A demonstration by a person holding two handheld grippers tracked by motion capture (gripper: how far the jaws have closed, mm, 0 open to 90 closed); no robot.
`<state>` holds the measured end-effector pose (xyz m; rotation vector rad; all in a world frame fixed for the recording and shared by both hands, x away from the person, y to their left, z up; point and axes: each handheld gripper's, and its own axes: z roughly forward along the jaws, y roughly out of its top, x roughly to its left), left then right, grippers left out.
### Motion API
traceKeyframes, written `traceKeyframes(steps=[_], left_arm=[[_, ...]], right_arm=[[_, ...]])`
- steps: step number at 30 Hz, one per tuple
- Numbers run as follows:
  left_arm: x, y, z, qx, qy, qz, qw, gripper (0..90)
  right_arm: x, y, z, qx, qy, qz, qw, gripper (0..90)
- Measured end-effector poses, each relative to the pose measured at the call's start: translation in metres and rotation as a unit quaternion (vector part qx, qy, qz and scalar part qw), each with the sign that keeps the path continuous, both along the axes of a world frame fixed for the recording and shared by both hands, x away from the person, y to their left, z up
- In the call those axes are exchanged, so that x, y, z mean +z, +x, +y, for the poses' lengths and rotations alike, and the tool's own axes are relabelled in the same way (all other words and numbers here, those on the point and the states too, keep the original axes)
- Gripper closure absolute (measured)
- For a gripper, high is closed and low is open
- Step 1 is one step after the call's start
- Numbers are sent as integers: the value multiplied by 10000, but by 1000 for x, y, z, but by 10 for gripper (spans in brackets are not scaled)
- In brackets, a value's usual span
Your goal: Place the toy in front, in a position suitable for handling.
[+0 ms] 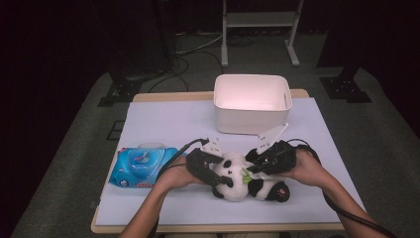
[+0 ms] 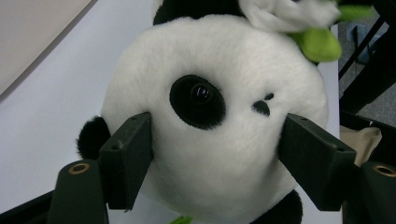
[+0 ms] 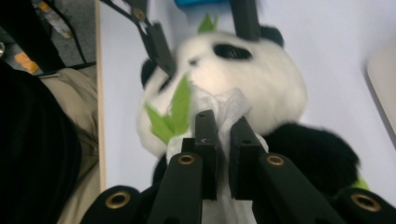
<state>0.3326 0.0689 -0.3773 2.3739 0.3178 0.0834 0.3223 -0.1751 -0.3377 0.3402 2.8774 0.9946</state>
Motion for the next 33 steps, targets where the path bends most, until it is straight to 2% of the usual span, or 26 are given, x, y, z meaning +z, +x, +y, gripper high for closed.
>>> traceKeyframes(steps=[2,7,9,11,15,18,21,24,28,33], left_arm=[[1,-1,2,-32,30,-53,10000,243],[0,0,8,8,49,52,10000,188],[-3,1,10,17,108,63,9999,175],[-5,2,12,36,127,120,9998,171],[-11,3,9,35,-51,225,9997,183],[-12,2,5,45,-62,195,9998,186],[-12,1,2,56,-75,208,9997,186],[-12,-1,-1,41,-68,192,9998,186],[-11,-2,-5,-52,1,118,9999,193],[-11,-5,-11,-98,-9,79,9999,194]], right_arm=[[-1,1,-8,-92,108,45,9999,836],[-3,1,-19,-188,232,82,9995,838],[-4,-1,-22,-220,221,71,9995,840],[-6,-1,-26,-278,65,22,9996,840],[-11,-2,-36,-383,151,89,9991,840],[-11,-2,-42,-471,109,91,9988,840],[-9,1,-50,-562,55,62,9984,840],[-1,2,-55,-636,131,-13,9979,840],[10,5,-48,-578,151,-93,9982,840],[15,14,-21,-356,6,-139,9993,839]])
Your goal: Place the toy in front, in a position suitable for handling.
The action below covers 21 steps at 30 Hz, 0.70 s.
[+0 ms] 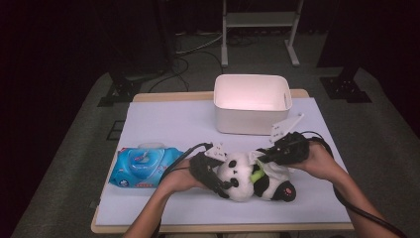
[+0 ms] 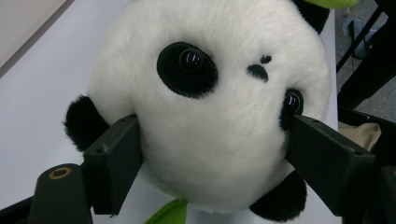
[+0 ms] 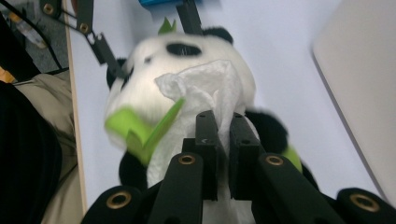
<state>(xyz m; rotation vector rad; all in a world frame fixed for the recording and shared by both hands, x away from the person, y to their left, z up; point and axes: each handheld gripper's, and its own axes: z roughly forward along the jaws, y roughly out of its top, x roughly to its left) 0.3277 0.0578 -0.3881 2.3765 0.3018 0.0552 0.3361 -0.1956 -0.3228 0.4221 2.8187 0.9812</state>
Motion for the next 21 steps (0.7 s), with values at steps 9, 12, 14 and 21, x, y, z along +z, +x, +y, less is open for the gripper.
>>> traceKeyframes(steps=[9,12,14,21], left_arm=[[0,1,4,-5,22,-16,10000,193],[2,1,7,14,-20,20,10000,159],[3,3,9,56,-92,122,9999,123],[1,7,13,113,-166,325,9993,87]], right_arm=[[-15,7,25,161,-369,199,9990,839],[-20,2,17,92,-346,234,9991,839],[-22,-1,11,88,-209,293,9993,838],[-26,-12,2,111,-30,209,9997,838]])
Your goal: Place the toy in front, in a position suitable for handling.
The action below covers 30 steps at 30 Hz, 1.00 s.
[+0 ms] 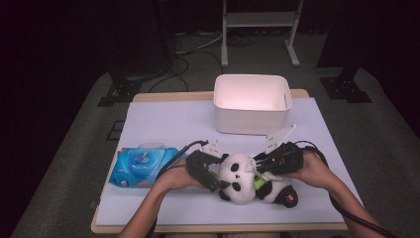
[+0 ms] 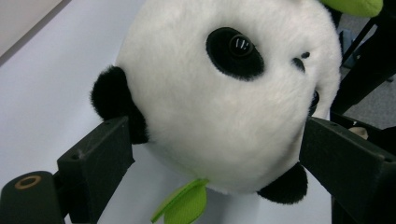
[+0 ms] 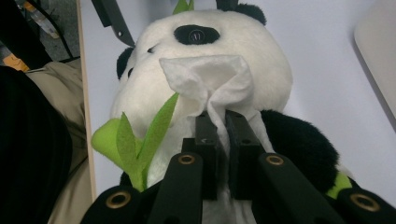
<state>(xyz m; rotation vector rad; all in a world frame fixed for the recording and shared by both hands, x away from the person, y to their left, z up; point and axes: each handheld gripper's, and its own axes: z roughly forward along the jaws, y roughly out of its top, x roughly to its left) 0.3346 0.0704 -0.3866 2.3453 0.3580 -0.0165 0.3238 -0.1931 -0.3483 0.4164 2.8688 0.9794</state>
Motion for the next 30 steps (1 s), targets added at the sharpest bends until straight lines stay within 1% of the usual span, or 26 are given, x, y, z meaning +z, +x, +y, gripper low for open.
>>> traceKeyframes(steps=[1,4,6,7,9,11,12,13,14,17,18,20,21,23,26,30], left_arm=[[0,0,0,-2,-9,14,10000,87],[0,2,1,17,10,45,10000,82],[-1,4,0,4,33,88,10000,68],[-1,4,0,-21,16,148,9999,68],[-3,5,-3,-96,-26,233,9997,67],[-4,7,-6,-117,-40,312,9994,45],[-4,7,-7,-166,-79,315,9993,48],[-4,7,-8,-249,-151,356,9989,76],[-3,6,-9,-329,-192,375,9986,122],[0,4,-10,-368,-218,292,9987,191],[2,4,-10,-370,-220,245,9988,208],[7,2,-11,-382,-214,159,9989,222],[9,1,-11,-399,-185,106,9990,227],[13,-2,-13,-407,-200,30,9990,232],[18,-5,-15,-446,-177,-116,9988,242],[23,-10,-19,-498,-90,-241,9984,242]], right_arm=[[-1,-1,-2,2,16,-31,10000,838],[-1,-3,-6,-58,89,-8,9999,839],[-2,-4,-9,-24,120,-14,9999,838],[-2,-5,-11,-53,160,16,9999,838],[-2,-7,-15,-24,217,-5,9998,838],[-2,-9,-18,-53,243,-18,9997,838],[-2,-10,-20,-47,259,-26,9997,838],[-2,-11,-21,-58,263,-36,9996,838],[-2,-12,-22,-74,274,-42,9996,838],[-1,-12,-24,-77,303,-59,9995,839],[0,-12,-24,-77,344,-103,9993,840],[5,-13,-24,-118,426,-154,9989,842],[7,-12,-23,-116,480,-161,9987,842],[14,-11,-22,-92,525,-211,9984,842],[25,-10,-16,-72,483,-287,9984,842],[35,-5,-4,32,402,-341,9986,842]])
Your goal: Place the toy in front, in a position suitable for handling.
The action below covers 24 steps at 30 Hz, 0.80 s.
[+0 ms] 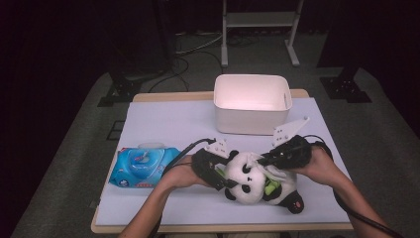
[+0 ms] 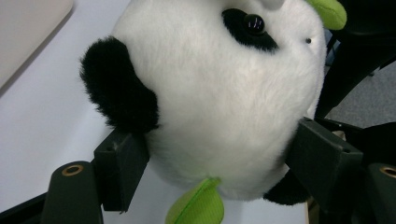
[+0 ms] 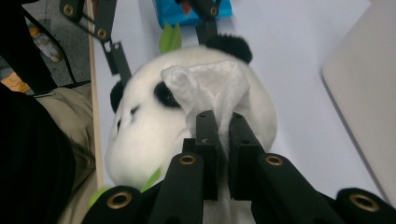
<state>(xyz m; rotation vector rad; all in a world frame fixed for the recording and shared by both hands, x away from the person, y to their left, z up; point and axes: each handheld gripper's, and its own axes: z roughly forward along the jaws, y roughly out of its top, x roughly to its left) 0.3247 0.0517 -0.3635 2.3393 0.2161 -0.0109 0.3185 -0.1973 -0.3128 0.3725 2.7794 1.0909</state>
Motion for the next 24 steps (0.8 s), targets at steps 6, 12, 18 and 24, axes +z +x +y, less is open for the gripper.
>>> traceKeyframes(steps=[6,12,18,24], left_arm=[[4,-4,-3,-20,101,-129,9999,242],[4,-6,-4,-46,124,-180,9998,243],[3,-8,-5,-28,155,-198,9997,243],[3,-8,-4,-5,165,-191,9997,243]], right_arm=[[9,7,25,187,-225,8,9996,841],[11,16,40,252,-324,70,9991,841],[10,19,42,222,-378,88,9990,840],[7,17,24,37,-319,105,9994,840]])
